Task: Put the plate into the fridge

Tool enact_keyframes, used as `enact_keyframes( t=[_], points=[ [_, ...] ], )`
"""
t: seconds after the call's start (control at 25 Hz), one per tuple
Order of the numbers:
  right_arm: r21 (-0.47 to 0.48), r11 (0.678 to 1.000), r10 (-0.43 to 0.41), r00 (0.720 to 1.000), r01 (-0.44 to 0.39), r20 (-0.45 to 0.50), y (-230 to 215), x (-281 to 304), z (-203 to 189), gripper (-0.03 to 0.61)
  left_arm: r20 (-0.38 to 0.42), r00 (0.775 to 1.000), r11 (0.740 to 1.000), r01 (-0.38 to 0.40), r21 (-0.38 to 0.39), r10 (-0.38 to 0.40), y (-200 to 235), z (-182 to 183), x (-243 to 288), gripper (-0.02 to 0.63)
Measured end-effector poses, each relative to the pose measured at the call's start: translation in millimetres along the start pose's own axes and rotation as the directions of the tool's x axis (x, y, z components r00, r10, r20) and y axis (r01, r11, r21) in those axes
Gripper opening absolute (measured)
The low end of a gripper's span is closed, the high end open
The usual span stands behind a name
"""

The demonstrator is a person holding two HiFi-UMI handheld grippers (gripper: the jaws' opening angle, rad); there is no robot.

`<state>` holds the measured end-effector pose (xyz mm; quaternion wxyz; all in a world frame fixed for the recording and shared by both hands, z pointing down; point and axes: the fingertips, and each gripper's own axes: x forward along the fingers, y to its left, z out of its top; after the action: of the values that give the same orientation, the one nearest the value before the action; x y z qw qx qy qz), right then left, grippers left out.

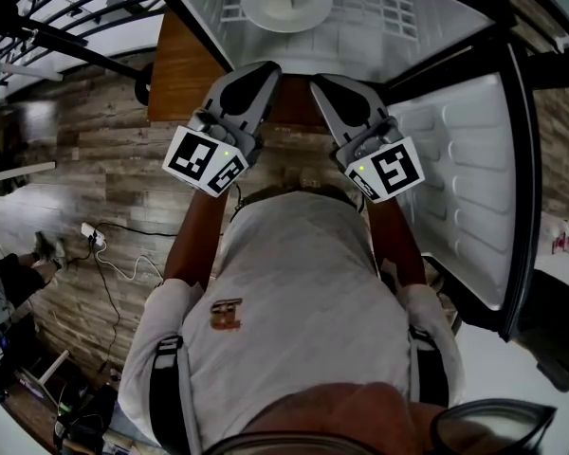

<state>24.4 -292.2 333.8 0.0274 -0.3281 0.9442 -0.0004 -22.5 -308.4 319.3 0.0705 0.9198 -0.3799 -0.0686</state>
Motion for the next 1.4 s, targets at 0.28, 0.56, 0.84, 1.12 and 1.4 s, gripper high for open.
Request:
enact_keyframes(
  t=[0.28,0.56,0.84,1.12,1.4],
  points=[
    [-0.029,0.998,0.053,0.998,-0.051,0.039,16,-2,7,0.034,0.003,0.998,0.989,0.065,0.131,-0.066,-21,8,-10,0.023],
    [-0.050,0.996,0.071,0.995,-0.067,0.077,28,-2,19,0.034,0.001,0.997,0.978,0.081,0.190,-0.083,-29,10,-21,0.018],
    [-0.051,0.996,0.082,0.993,-0.078,0.089,40,-2,24,0.034,0.004,0.994,0.977,0.105,0.187,-0.108,-36,11,-29,0.018],
    [-0.044,0.996,0.077,0.994,-0.074,0.081,42,-2,20,0.032,-0.005,0.996,0.981,0.087,0.172,-0.088,-34,4,-33,0.018],
    [-0.037,0.997,0.076,0.995,-0.073,0.071,43,-3,16,0.032,0.000,0.997,0.983,0.072,0.168,-0.073,-33,5,-39,0.018]
  ],
)
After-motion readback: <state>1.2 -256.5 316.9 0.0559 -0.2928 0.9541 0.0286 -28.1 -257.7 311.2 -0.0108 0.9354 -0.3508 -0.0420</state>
